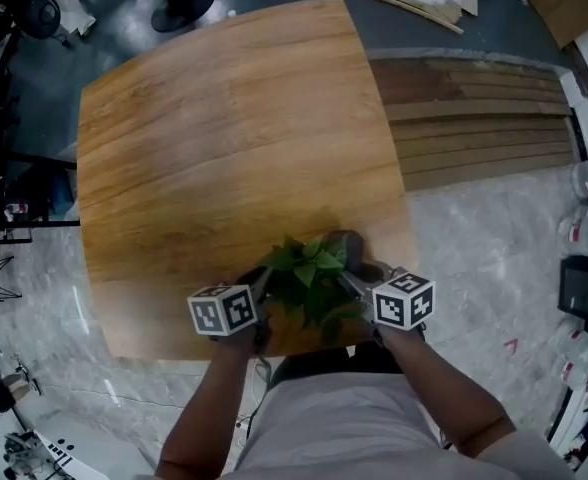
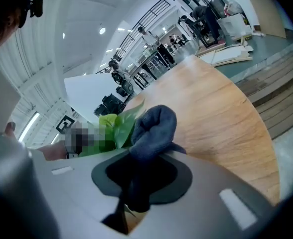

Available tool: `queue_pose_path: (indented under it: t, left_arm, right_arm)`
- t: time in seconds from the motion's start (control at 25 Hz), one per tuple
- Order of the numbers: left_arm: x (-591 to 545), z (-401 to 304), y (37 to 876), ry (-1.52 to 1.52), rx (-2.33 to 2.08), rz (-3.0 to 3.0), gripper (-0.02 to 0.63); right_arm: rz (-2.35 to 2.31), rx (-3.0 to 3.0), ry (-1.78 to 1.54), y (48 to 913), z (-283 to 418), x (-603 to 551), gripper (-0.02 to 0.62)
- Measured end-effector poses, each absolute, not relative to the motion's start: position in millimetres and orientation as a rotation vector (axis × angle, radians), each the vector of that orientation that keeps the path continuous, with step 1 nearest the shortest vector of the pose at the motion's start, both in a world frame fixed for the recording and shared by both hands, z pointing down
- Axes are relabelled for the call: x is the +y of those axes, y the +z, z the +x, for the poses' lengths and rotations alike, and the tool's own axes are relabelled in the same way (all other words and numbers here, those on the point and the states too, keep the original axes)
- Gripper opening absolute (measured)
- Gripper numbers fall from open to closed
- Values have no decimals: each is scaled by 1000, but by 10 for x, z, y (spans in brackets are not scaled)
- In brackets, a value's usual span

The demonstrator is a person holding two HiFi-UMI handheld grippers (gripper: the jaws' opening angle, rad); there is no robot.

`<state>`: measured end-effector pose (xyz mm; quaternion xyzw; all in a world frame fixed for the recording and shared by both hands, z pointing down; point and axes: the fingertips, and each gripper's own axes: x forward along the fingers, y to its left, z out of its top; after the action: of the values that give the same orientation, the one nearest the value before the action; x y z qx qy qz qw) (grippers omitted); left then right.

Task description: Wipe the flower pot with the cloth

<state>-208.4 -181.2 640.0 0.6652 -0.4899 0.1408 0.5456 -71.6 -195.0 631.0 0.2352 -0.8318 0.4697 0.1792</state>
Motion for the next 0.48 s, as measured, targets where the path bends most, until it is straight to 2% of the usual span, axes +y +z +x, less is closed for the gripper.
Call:
queue_pose_path:
  t: [0.28,0.48]
  left_arm:
    - [-1966,-2070,6065,307,-1212,1649,63]
    - [-2058,-2136,5507,240,-1265,1744,63]
  right_arm:
    - [713,-2433,1189,5932,-551,-2202,64]
    - [722,-2512,1041,5414,-557,-2358,64]
